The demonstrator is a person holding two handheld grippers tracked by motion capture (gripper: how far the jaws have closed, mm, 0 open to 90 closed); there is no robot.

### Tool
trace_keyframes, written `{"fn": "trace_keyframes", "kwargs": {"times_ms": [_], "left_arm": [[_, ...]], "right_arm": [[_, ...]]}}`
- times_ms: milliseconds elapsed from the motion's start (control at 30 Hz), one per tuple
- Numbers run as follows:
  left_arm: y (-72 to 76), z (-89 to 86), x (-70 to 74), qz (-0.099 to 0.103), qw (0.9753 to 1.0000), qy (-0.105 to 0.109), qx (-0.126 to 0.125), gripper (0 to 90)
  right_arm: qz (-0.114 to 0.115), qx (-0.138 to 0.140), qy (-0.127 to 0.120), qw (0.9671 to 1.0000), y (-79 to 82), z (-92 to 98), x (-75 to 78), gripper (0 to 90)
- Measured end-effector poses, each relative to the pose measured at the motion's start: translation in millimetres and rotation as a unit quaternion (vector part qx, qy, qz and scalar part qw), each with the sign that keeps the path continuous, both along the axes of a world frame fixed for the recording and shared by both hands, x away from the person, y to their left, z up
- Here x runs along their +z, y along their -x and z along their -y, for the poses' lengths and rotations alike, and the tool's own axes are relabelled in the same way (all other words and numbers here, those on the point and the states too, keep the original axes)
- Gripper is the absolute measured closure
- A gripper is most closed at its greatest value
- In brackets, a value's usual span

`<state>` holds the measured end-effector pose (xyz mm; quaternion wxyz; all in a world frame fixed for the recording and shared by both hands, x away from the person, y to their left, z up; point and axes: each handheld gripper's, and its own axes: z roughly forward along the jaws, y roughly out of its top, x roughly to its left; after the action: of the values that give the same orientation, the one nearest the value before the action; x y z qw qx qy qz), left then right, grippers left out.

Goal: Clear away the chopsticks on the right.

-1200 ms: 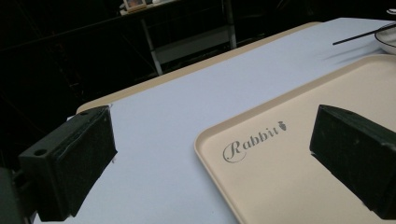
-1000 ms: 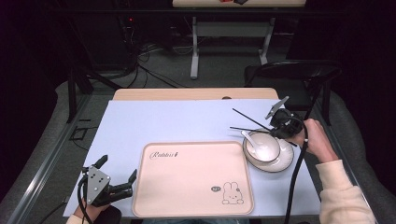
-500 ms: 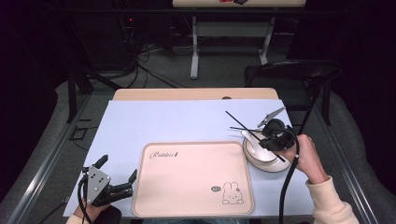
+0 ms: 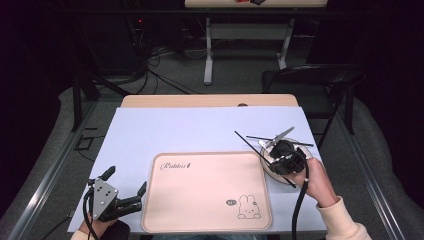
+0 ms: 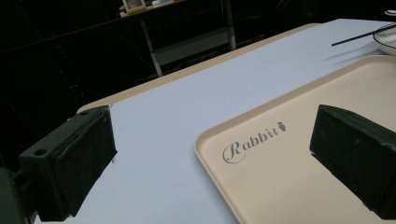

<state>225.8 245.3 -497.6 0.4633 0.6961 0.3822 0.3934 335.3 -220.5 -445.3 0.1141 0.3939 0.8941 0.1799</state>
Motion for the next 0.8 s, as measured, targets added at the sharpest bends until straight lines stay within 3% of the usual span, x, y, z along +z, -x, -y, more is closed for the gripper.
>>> {"fn": "trace_keyframes", "kwargs": {"times_ms": [200,467,800], "left_arm": [[0.2,-0.2,0.0,0.001,1.0000,-0.001,0.000,0.0],[0.3,-0.2,0.0,0.002,1.0000,-0.001,0.000,0.0],[0.6,0.1,0.0,0.003,1.0000,-0.002,-0.002,0.0]], "right_arm": [[-0.019,-0.010,-0.003,0.9998,7.6,-10.4,-11.1,85.3],[-0.045,-0.008,0.004,0.9990,14.6,-30.7,-42.2,85.3],[-0.072,-0.046,-0.010,0.9963,11.7,-37.9,-63.2,85.3]]}}
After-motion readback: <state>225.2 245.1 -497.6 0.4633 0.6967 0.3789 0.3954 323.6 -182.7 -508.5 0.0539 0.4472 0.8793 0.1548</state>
